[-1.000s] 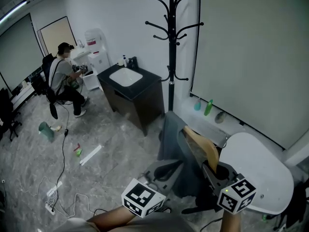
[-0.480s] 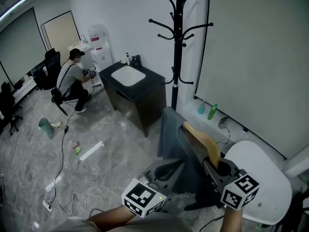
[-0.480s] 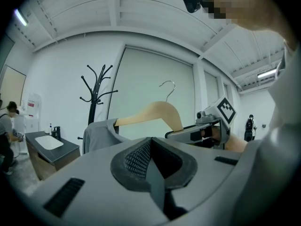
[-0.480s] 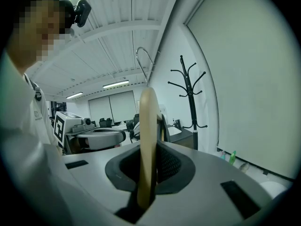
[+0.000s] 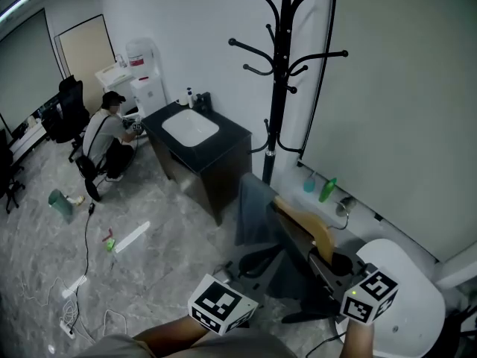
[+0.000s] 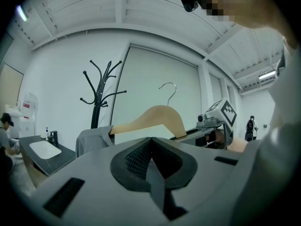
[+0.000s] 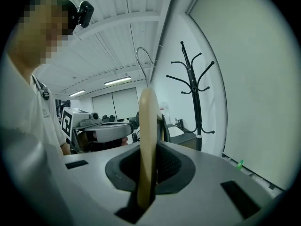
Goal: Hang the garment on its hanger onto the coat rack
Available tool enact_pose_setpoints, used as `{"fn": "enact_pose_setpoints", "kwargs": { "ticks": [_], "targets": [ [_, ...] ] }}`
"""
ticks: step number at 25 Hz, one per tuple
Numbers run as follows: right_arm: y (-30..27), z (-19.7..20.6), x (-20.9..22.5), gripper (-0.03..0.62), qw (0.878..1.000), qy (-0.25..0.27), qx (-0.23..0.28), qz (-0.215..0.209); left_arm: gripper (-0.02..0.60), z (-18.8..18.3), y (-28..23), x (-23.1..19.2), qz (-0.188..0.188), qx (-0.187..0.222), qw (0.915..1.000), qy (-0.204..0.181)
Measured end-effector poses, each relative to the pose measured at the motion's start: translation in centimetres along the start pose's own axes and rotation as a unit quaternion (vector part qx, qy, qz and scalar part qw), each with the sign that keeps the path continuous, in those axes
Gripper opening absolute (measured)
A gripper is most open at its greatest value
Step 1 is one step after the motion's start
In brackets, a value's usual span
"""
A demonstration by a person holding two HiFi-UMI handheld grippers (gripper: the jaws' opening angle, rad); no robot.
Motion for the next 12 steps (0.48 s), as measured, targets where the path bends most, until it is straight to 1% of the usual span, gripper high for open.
{"fn": "enact_pose_setpoints", "kwargs": {
  "ticks": [3, 7, 12],
  "targets": [
    [-2.6, -0.9, 1.8, 0.041, 1.000, 0.008, -0.004, -0.010, 0.005, -0.1, -1.4, -2.8, 0.001, 0.001, 1.0000, 0.000],
    [-5.3, -2.1, 3.7, 0.041, 1.000, 0.008, -0.002, -0.018, 0.005, -0.3, -2.4, -5.8, -0.007, 0.001, 1.0000, 0.004],
    [-8.7, -3.8, 6.8, 0.041, 0.999, -0.002, -0.003, -0.054, 0.005, -0.8, -4.1, -8.9, -0.017, 0.003, 0.9998, 0.004]
  ]
}}
Point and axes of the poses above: the fingertips, and each gripper's own axes: y backward along the fingers, x to its right, z out of its underside, the point moved 2 cm from there along y, backward along the fingers, and after that the axes turned 7 degrees about x, right-handed, at the moved point
